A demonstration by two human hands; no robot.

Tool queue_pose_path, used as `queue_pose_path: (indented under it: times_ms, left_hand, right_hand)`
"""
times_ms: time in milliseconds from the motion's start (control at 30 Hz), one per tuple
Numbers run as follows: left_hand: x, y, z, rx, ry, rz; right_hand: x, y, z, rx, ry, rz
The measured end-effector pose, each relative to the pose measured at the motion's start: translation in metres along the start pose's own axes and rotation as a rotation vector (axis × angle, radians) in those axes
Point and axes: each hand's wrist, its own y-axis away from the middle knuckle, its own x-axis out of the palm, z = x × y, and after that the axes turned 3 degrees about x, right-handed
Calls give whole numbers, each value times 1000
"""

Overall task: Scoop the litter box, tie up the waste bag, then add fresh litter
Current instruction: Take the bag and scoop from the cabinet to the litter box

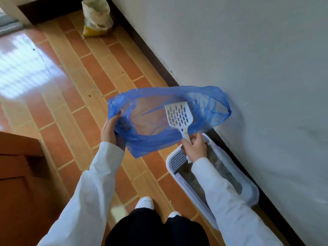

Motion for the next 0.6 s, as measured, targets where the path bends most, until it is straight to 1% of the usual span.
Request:
queue_pose_path:
  times_ms: [67,133,233,300,433,600]
  left_hand:
    - [-20,-26,29,-11,11,69]
    - [-36,-51,58,-20,63,100]
    - [-60,-86,104,-26,125,81]
    - [-72,-106,131,-28,111,39]
    - [-97,-125,172,15,-81,-33]
    - [-118,-110,207,249,-489,21]
  right_hand:
    - [16,-34,-22,-24,12,23]
    - [29,-68,-41,-61,41,40]
    - [45,-114,-66,-98,71,49]
    - [52,-136,-80,-114,101,38]
    - [59,-160,-104,-166,139,21]
    - [52,-154,-127,-222,194,5]
